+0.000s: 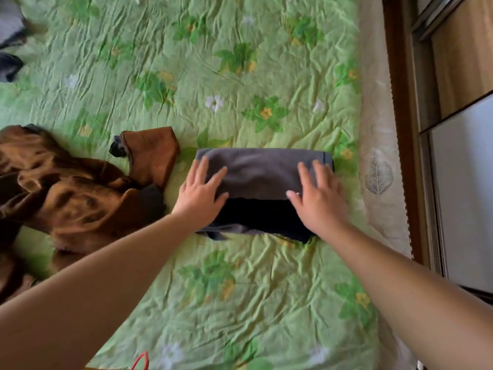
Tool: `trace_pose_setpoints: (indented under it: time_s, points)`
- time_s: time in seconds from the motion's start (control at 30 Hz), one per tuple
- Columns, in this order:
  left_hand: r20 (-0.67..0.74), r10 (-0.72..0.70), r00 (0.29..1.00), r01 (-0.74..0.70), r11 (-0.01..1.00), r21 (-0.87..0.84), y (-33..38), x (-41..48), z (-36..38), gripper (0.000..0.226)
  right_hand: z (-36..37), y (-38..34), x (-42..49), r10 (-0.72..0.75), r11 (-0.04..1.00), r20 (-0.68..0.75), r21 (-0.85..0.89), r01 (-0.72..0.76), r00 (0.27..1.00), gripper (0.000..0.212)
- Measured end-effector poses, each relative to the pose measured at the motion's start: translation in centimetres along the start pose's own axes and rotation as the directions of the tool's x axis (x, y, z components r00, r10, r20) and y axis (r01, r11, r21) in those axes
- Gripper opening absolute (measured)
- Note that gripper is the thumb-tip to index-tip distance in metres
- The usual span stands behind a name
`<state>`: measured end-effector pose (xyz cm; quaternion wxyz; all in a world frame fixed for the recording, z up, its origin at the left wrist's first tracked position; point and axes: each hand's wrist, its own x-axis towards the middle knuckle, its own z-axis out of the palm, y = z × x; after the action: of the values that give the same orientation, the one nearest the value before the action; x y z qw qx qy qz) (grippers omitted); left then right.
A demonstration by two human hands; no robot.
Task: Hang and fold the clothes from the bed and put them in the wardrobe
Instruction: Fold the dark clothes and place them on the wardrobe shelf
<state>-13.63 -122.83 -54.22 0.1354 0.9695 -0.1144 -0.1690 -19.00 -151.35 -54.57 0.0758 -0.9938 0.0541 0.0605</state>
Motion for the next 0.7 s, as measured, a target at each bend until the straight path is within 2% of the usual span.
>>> trace_pose_setpoints:
  time_s: [0.03, 0.1, 0.23, 0.33, 0.4, 0.47, 0.5, 0.53, 0.57, 0.63, 0.67, 0.7]
  points:
    - [0.016, 0.042, 0.999, -0.043, 0.994, 0.101, 0.0, -0.1, 0.9, 0.07, 0.5, -0.6, 0.3, -0.104, 0.994, 0.022, -0.041, 0.105, 0.994, 0.077]
    - [0.051, 0.069, 0.996, -0.078, 0.977, 0.197, -0.5, -0.2, 2.4, 0.073, 1.9, -1.2, 1.1, -0.165, 0.979, 0.105, -0.104, 0.176, 0.981, 0.078]
    - [0.067, 0.077, 0.995, -0.087, 0.984, 0.156, -1.9, -1.5, 5.1, 0.068, 4.9, -0.4, 1.5, -0.088, 0.978, 0.243, -0.163, 0.13, 0.966, 0.083]
    - [0.081, 0.071, 0.994, -0.083, 0.984, 0.158, -2.0, -1.6, 5.7, 0.067, 5.7, 0.1, 2.0, -0.087, 0.987, 0.303, -0.106, 0.124, 0.949, 0.082]
    - [0.103, 0.073, 0.992, -0.079, 0.996, 0.052, -1.7, -1.3, 5.0, 0.068, 4.9, 0.1, 2.0, -0.08, 0.997, 0.235, 0.009, 0.08, 0.969, 0.076]
    - [-0.024, 0.04, 0.999, -0.044, 0.982, -0.186, -1.7, -1.0, 4.1, 0.06, 3.9, 0.6, 1.6, 0.051, 0.98, 0.025, 0.191, -0.055, 0.998, 0.064]
    - [-0.13, -0.03, 0.991, -0.011, 0.953, -0.302, -1.6, -1.0, 3.4, 0.048, 3.3, 1.0, 1.4, 0.18, 0.95, -0.046, 0.268, -0.161, 0.983, 0.059]
    - [-0.198, -0.147, 0.969, 0.056, 0.914, -0.402, -1.7, -0.9, 2.8, 0.035, 3.0, 1.3, 1.4, 0.318, 0.885, -0.033, 0.37, -0.284, 0.948, 0.058]
    - [-0.191, -0.277, 0.942, 0.151, 0.855, -0.496, -1.9, -0.8, 2.5, 0.027, 3.0, 1.5, 1.5, 0.434, 0.773, 0.061, 0.487, -0.406, 0.899, 0.058]
    - [-0.042, -0.425, 0.904, 0.306, 0.714, -0.63, -1.8, -0.2, 1.3, 0.028, 2.2, 1.7, 1.9, 0.518, 0.492, 0.268, 0.683, -0.539, 0.812, 0.056]
    - [0.033, -0.442, 0.896, 0.347, 0.654, -0.672, -1.6, 0.1, 0.7, 0.029, 1.7, 1.9, 2.1, 0.51, 0.41, 0.324, 0.723, -0.556, 0.797, 0.054]
    - [0.098, -0.445, 0.89, 0.374, 0.589, -0.717, -1.5, 0.3, 0.0, 0.03, 1.2, 2.3, 2.3, 0.481, 0.387, 0.366, 0.727, -0.568, 0.797, 0.053]
